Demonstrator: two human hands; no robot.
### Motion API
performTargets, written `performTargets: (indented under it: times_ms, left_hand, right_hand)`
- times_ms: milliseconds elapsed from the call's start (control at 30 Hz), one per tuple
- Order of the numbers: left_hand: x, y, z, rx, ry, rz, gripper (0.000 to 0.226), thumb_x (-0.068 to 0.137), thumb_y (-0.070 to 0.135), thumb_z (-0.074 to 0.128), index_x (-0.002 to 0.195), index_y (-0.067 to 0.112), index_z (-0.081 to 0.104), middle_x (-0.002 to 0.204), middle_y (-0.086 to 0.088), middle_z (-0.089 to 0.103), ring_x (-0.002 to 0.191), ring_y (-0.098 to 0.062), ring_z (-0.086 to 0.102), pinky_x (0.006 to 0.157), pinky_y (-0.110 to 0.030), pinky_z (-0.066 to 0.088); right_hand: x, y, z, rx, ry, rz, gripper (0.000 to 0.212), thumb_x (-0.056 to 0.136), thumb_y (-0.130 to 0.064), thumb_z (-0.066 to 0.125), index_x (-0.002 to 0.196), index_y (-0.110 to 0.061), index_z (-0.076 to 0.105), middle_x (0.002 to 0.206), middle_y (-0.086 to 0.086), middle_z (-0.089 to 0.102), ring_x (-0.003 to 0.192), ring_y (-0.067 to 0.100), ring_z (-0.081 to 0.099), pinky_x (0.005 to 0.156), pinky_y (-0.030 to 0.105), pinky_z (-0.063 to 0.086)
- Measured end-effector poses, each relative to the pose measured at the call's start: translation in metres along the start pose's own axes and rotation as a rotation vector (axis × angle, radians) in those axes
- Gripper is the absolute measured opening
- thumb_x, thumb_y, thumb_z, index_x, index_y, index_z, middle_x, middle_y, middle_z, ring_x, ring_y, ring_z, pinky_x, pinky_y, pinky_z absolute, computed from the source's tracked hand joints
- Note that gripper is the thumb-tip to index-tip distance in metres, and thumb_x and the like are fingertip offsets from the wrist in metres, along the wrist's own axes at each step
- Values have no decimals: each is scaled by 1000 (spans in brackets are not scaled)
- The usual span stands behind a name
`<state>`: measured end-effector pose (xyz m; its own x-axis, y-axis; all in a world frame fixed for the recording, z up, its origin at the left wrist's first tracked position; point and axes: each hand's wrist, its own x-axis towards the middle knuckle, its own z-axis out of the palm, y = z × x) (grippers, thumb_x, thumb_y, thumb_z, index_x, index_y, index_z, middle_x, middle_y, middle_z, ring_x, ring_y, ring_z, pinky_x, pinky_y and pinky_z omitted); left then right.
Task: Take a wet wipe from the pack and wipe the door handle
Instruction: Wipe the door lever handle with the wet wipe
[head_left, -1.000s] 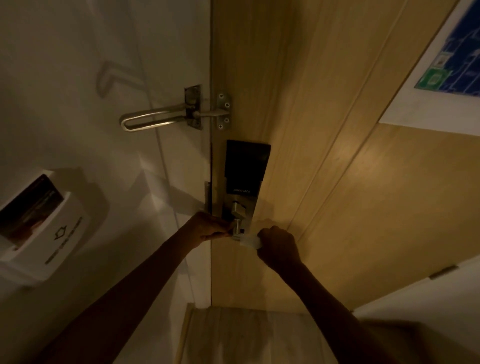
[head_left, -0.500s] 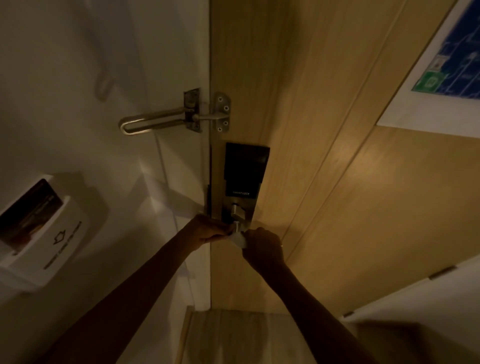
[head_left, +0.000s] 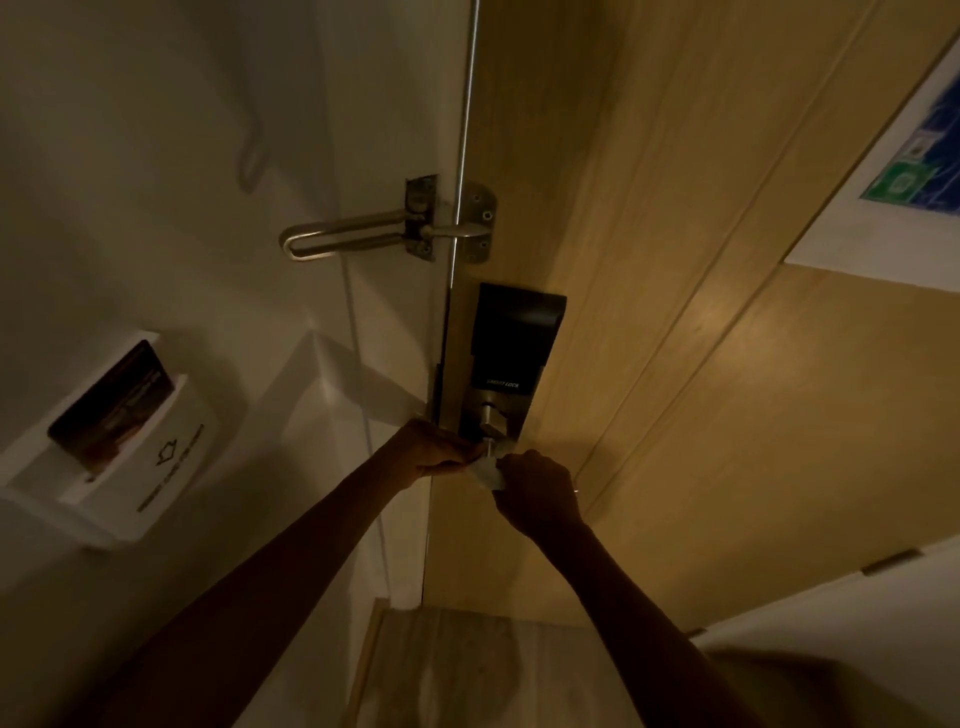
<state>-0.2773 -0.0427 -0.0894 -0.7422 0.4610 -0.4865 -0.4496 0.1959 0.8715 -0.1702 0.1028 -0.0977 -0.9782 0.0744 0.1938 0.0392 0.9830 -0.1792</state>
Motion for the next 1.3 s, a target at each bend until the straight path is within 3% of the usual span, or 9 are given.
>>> performTargets:
  times_ms: [100,233,433,500,667,767,900,1133,1300]
  left_hand:
    - [-1,1,-2,46,-18,37,33,73,4,78,99,-13,66,96,-28,70,87,-32,70,79,-34,59]
    - [-3,1,-3,-31,-46,34,34,73,-3,76,103,-14,65,94,-23,72,76,-23,74,74,-32,62]
    - [-8,2,-3,-10,-78,63,39,75,-1,76,108,-17,62,103,-31,68,93,-35,70,78,-34,60]
    - [-8,3,-4,13,-91,77,42,75,1,76,110,-17,61,112,-33,64,102,-41,66,83,-37,58]
    - [-7,4,-3,100,-95,76,14,78,1,74,90,-1,67,95,-20,66,66,-16,70,65,-26,59]
    - [-8,4,-4,44,-106,86,9,78,0,74,83,-4,68,89,-21,66,66,-20,69,69,-26,59]
    - [-10,4,-5,42,-85,85,24,76,1,75,96,-11,66,98,-25,69,82,-28,72,79,-31,60]
    - [-15,6,0,3,-79,131,7,77,-5,71,78,0,67,64,-2,73,59,-11,72,56,-18,57]
    - [-13,6,-2,25,-79,153,9,77,-6,70,75,1,65,56,0,71,54,-9,70,56,-18,57]
  right_hand:
    - [-9,23,-5,-14,-111,-33,28,84,-27,64,108,-11,65,91,12,68,83,28,65,71,34,50]
    - [-19,26,-31,57,-286,-79,74,84,-55,61,139,-10,40,131,9,56,116,27,54,93,35,42]
    - [-13,14,-40,205,-208,-99,38,99,-49,32,98,-21,57,80,3,62,73,24,61,63,36,45]
    - [-11,13,-30,102,-145,-179,31,100,-40,38,108,-18,59,87,5,66,74,24,63,60,37,50]
    - [-17,16,-16,2,-41,-307,27,92,-24,58,116,-14,51,81,7,65,61,21,59,51,25,38]
    - [-22,33,-17,-58,-1,-334,34,87,-18,65,113,-15,44,78,7,63,58,20,56,51,27,36]
    - [-15,7,-14,39,-59,-240,31,94,-27,55,121,-12,49,97,6,64,74,18,60,63,26,43]
    - [-20,27,-8,-50,-16,-272,22,97,-35,40,107,-18,49,79,3,61,60,17,55,56,29,38]
    - [-13,6,4,-42,23,-224,26,90,-25,60,112,-13,51,84,7,65,61,17,60,55,30,47]
